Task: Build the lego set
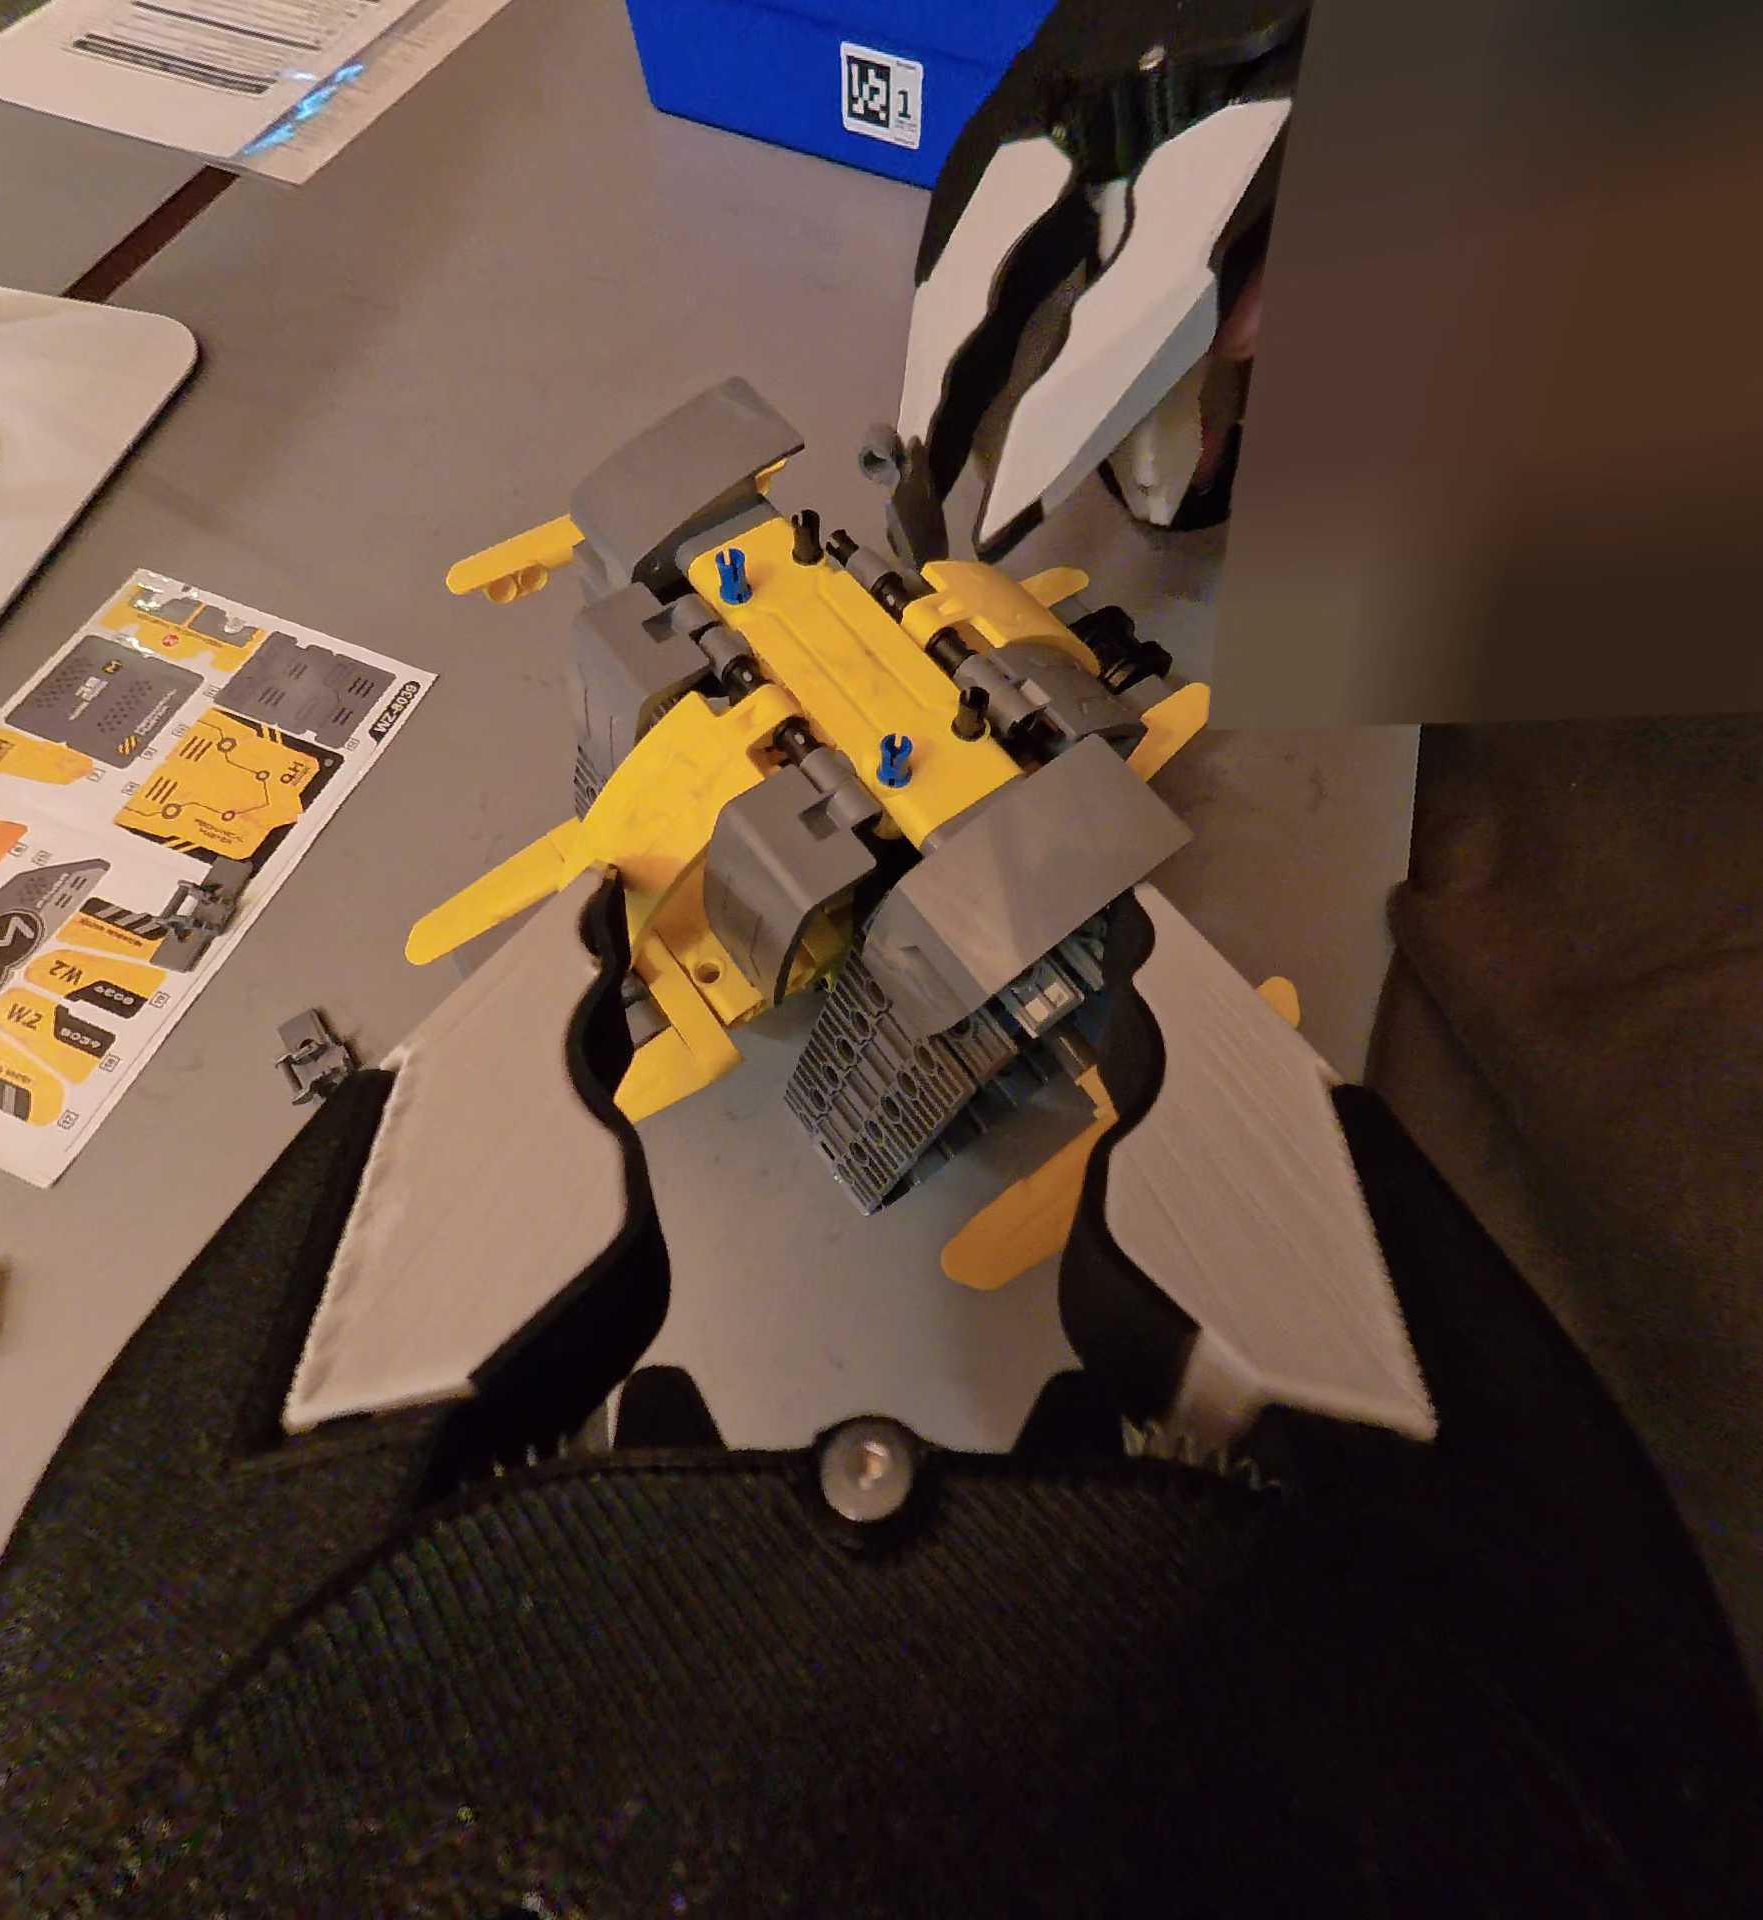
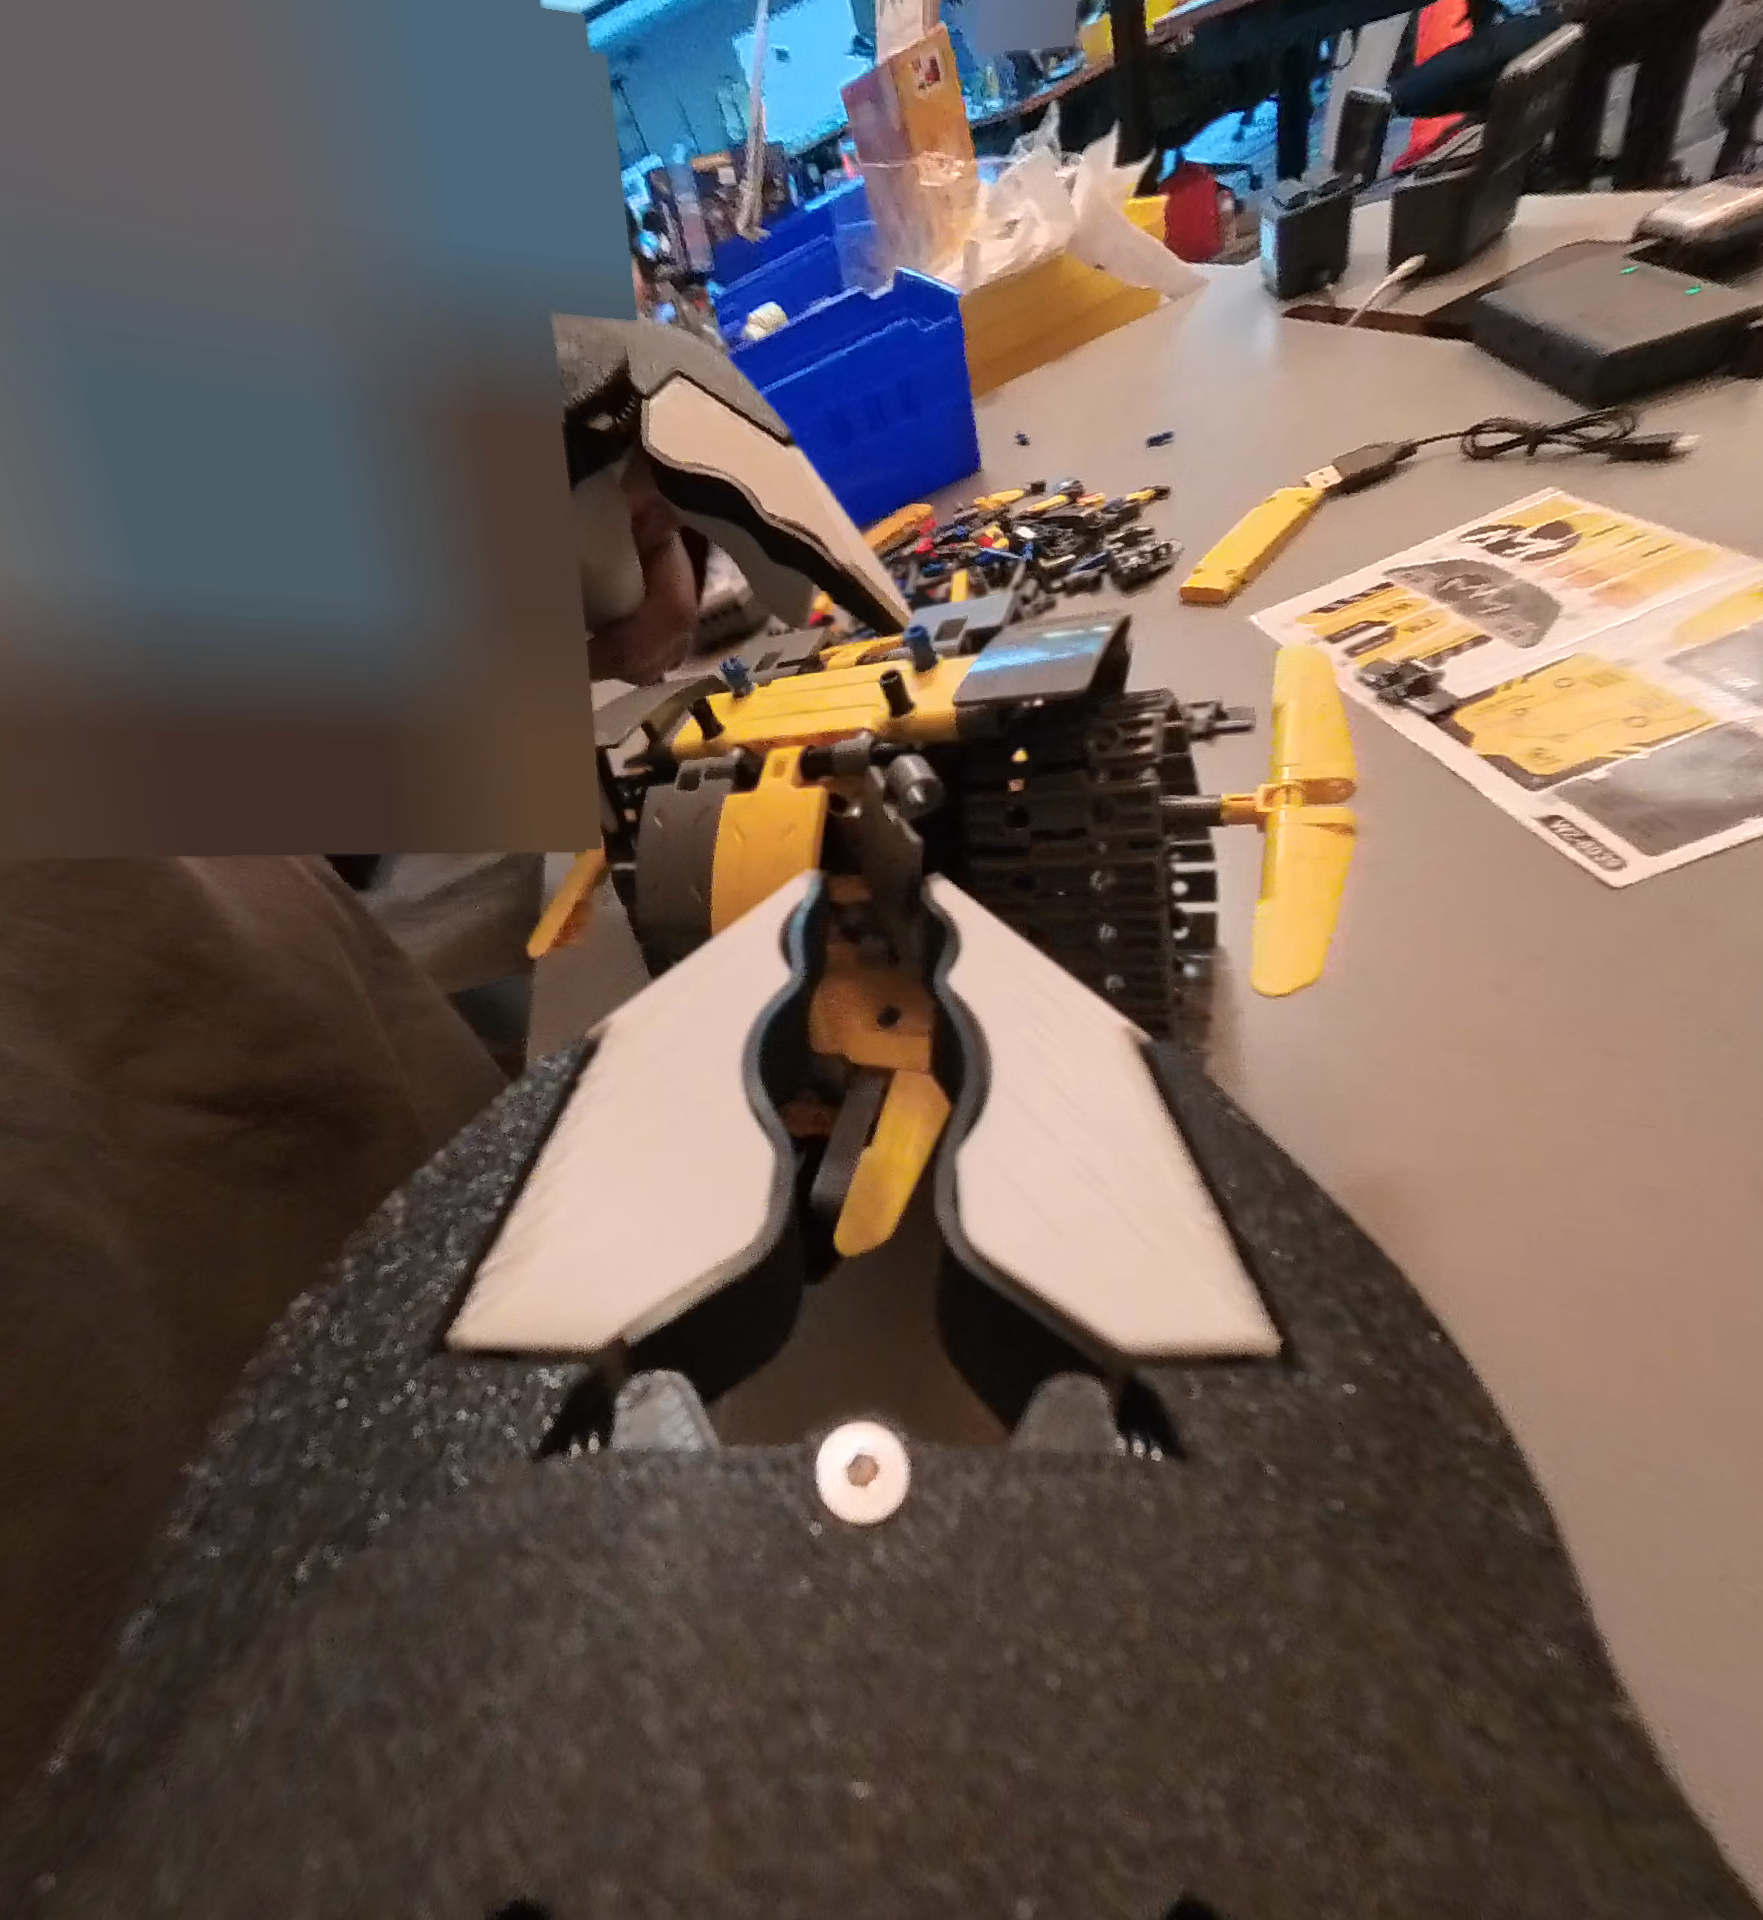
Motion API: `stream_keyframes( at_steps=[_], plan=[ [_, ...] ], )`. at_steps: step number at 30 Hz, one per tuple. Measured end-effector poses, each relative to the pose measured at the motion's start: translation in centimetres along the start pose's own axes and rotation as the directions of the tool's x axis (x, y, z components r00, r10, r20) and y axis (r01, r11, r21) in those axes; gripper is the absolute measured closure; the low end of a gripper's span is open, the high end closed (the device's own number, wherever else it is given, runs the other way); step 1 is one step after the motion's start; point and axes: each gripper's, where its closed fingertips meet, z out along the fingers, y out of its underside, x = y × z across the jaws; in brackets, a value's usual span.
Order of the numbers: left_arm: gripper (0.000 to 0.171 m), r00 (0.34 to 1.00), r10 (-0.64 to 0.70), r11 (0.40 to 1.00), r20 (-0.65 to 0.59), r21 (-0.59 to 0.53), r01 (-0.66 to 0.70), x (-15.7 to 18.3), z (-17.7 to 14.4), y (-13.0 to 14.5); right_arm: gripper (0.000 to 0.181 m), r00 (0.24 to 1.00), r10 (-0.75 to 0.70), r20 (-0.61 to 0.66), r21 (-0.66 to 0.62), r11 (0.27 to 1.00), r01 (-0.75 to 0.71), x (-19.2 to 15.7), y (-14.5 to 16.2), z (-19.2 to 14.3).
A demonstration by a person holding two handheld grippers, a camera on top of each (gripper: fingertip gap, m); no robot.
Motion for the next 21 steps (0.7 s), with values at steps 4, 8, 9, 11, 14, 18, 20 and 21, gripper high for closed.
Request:
stream_keyframes(
  at_steps=[4,8,9,11,14,18,20,21],
  plan=[
    [0.081,1.0,-0.007,1.0,0.002,0.004,0.007,0.0,0.0,0.0,0.181,0.999,0.025,0.029,0.051,0.998,-0.026,0.4,-0.5,-0.3],
    [0.082,0.999,-0.038,0.999,-0.013,0.02,0.038,0.2,-0.2,-0.2,0.181,0.994,0.065,0.086,0.162,0.984,-0.078,0.2,-2.4,-2.3],
    [0.08,0.998,-0.056,0.997,-0.037,0.045,0.058,0.5,-0.4,-0.7,0.18,0.991,0.076,0.109,0.176,0.98,-0.094,-0.1,-2.7,-2.9],
    [0.083,0.99,-0.09,0.986,-0.112,0.128,0.104,1.4,-1.2,-2.3,0.18,0.985,0.114,0.13,0.111,0.985,-0.129,-0.3,-2.0,-3.6],
    [0.087,0.987,-0.099,0.976,-0.126,0.181,0.121,1.6,-1.9,-3.5,0.181,0.963,0.264,-0.054,-0.23,0.935,-0.269,1.7,3.4,-4.6],
    [0.086,0.992,-0.068,0.986,-0.11,0.146,0.083,2.0,-1.1,-2.8,0.18,0.907,0.38,-0.181,-0.372,0.828,-0.421,3.9,7.3,-6.1],
    [0.085,0.992,-0.062,0.987,-0.111,0.143,0.078,2.4,-0.8,-2.7,0.177,0.886,0.392,-0.248,-0.417,0.782,-0.463,5.5,8.9,-6.8],
    [0.086,0.992,-0.057,0.987,-0.111,0.144,0.073,2.5,-0.8,-2.8,0.173,0.882,0.375,-0.287,-0.437,0.768,-0.469,6.5,9.5,-7.1]
  ],
)
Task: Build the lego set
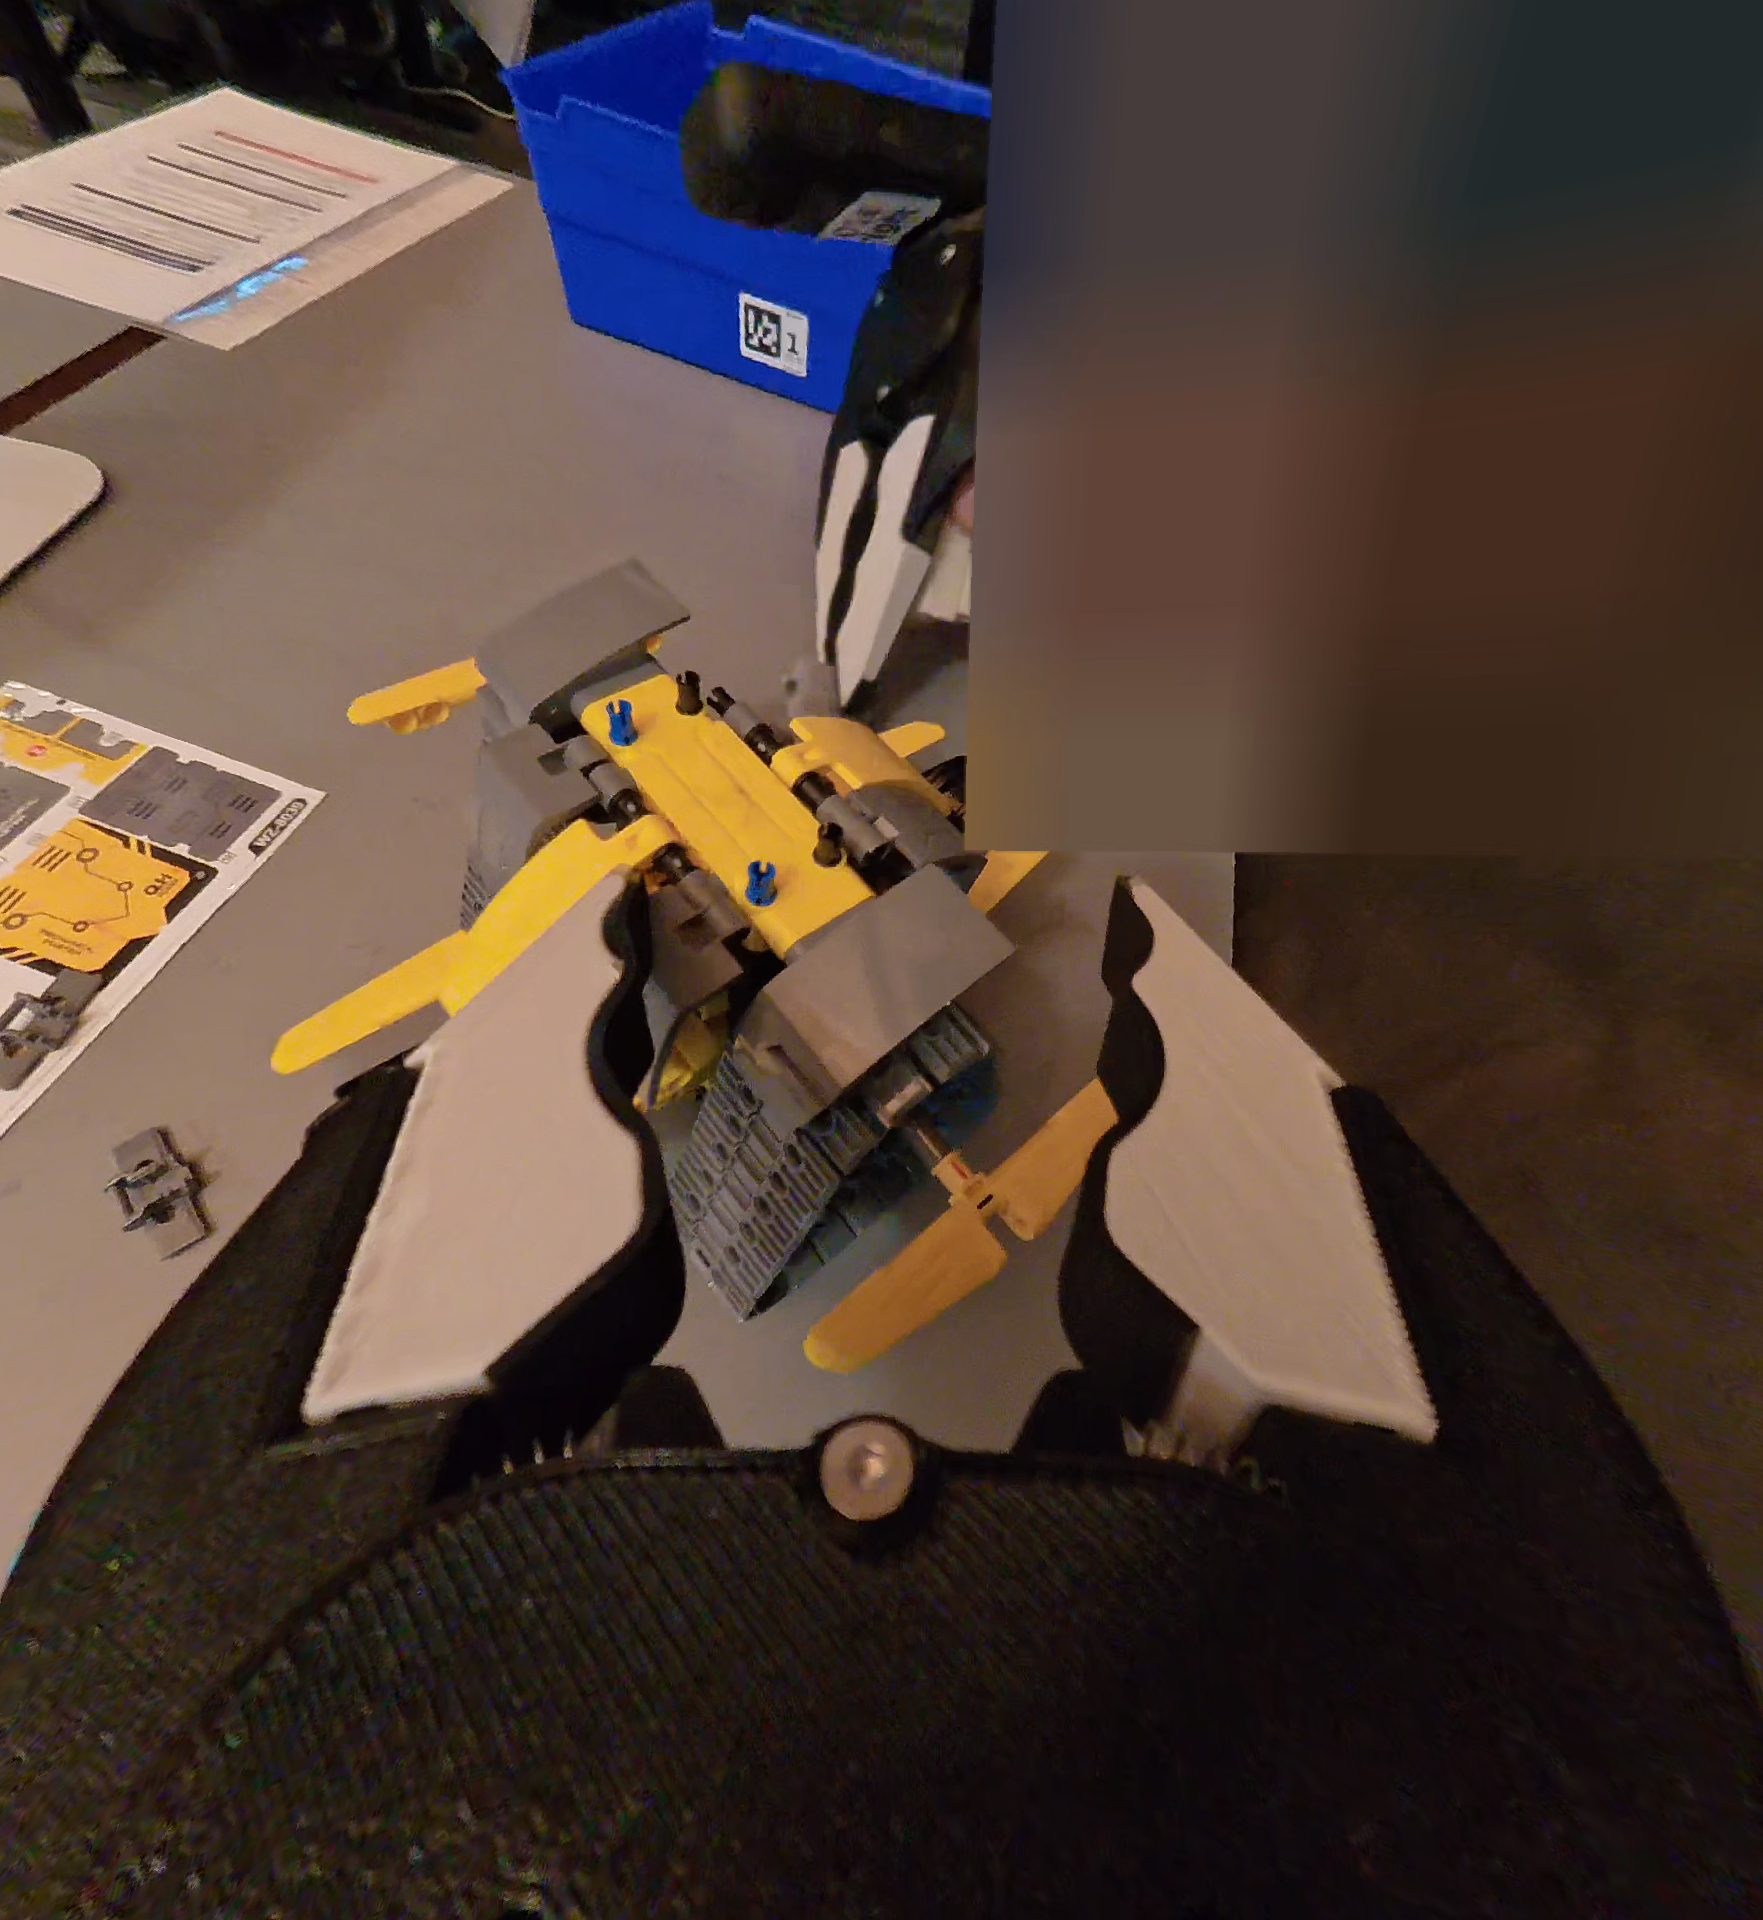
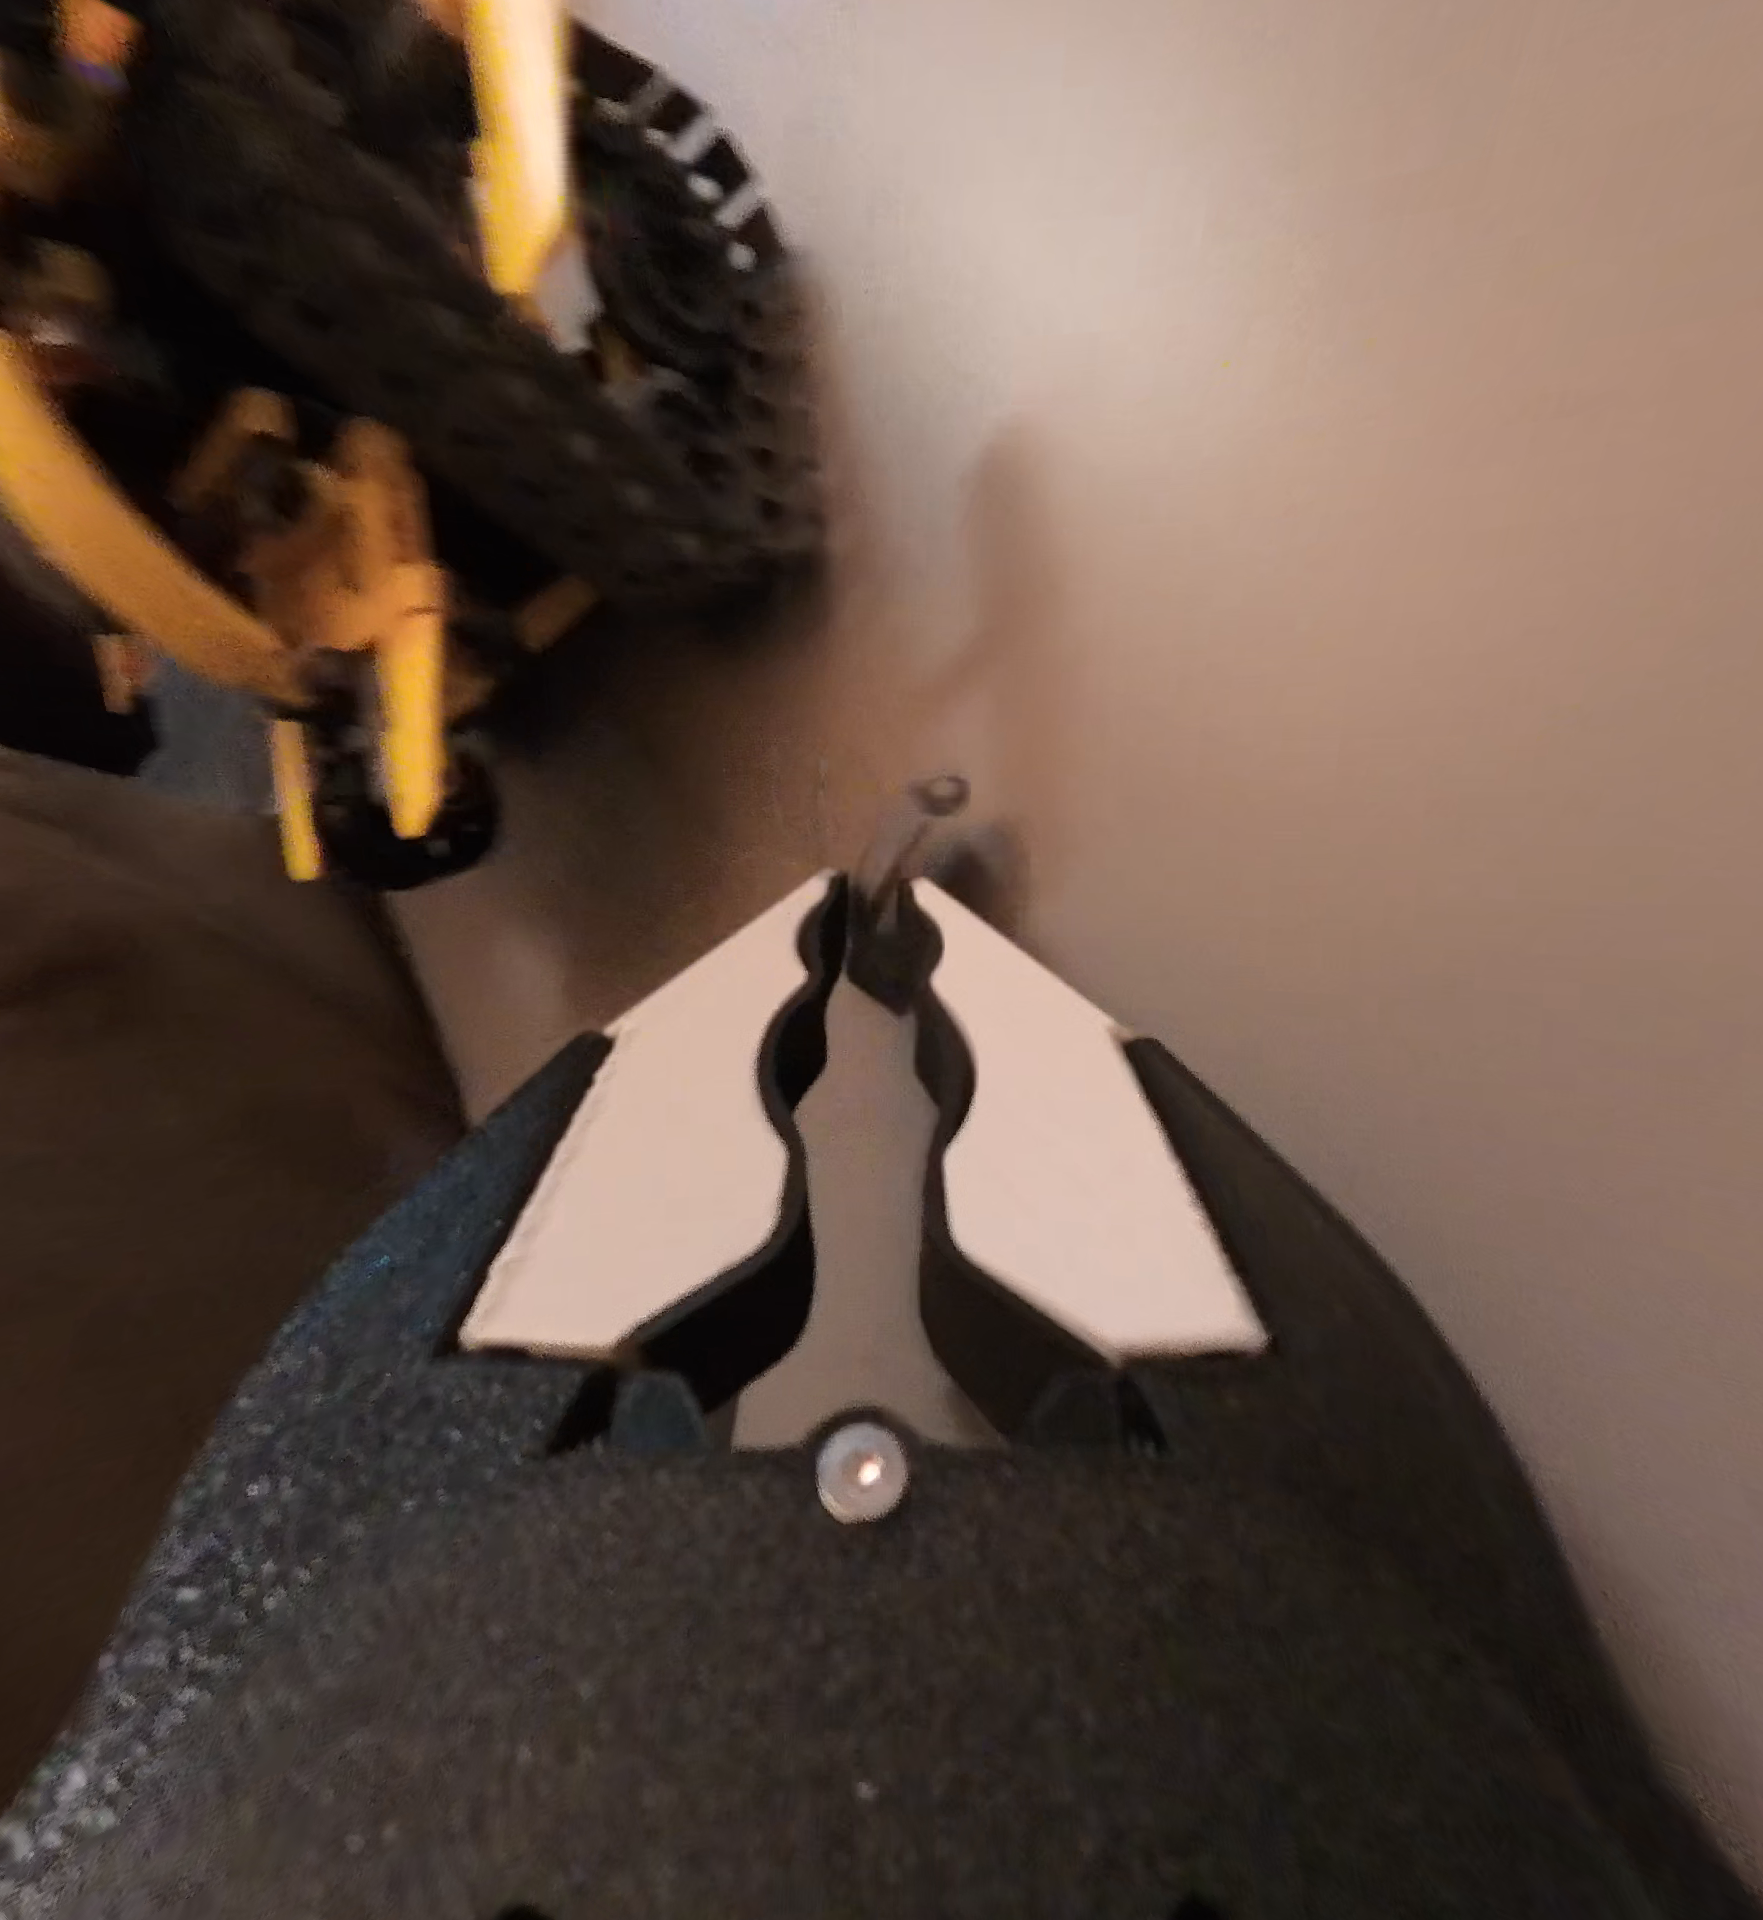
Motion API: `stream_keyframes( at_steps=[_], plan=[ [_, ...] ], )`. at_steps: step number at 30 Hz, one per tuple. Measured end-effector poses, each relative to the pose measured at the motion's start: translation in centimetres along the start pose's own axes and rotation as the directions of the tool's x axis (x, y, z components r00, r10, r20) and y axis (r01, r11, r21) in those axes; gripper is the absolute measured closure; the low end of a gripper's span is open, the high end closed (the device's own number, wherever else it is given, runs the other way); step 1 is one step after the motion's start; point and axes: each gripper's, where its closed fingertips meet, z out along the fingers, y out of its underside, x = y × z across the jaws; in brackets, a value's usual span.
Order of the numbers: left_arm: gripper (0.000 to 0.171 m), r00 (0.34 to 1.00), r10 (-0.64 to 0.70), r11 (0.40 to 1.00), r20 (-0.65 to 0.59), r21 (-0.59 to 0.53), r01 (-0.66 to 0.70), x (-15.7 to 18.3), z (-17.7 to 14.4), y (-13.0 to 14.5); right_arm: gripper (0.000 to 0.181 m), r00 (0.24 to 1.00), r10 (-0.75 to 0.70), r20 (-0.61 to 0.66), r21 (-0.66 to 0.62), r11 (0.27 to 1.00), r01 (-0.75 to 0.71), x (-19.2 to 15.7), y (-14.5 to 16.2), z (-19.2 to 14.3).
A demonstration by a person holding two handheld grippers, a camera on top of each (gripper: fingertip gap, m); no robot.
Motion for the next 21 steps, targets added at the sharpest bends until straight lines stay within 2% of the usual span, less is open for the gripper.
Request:
stream_keyframes(
  at_steps=[2,6,10,12,14,17,19,21],
  plan=[
    [0.086,1.0,0.006,1.0,0.004,0.003,-0.006,0.2,0.0,-0.1,0.17,0.999,-0.002,-0.051,-0.016,1.0,0.001,1.6,-0.1,0.1],
    [0.086,1.0,-0.001,1.0,0.025,0.009,0.001,0.1,-0.5,-0.1,0.166,0.996,-0.022,-0.081,0.024,0.999,0.024,2.6,-1.2,-0.1],
    [0.086,0.999,-0.014,1.0,0.042,0.012,0.014,-0.3,-0.8,0.0,0.139,0.98,-0.071,-0.188,0.078,0.993,0.087,3.0,-2.2,-1.4],
    [0.086,0.999,-0.017,1.0,0.048,0.019,0.016,-0.5,-0.9,-0.1,0.138,0.948,-0.143,-0.286,0.145,0.971,0.19,2.4,-3.1,-2.6],
    [0.087,0.999,-0.02,0.999,0.05,0.03,0.018,-0.6,-0.9,-0.2,0.14,0.872,-0.247,-0.422,0.188,0.917,0.351,1.1,-3.7,-3.6],
    [0.087,0.999,-0.022,0.999,0.048,0.042,0.02,-0.8,-0.8,-0.4,0.157,0.685,-0.376,-0.624,0.085,0.839,0.538,-0.5,-2.6,-3.7],
    [0.087,0.999,-0.022,0.999,0.041,0.044,0.02,-0.8,-0.6,-0.4,0.174,0.567,-0.433,-0.701,-0.005,0.798,0.602,-1.1,-1.6,-3.3],
    [0.087,0.999,-0.02,0.999,0.036,0.045,0.019,-0.8,-0.4,-0.4,0.175,0.509,-0.467,-0.723,-0.059,0.775,0.629,-1.4,-0.9,-2.5]
  ],
)
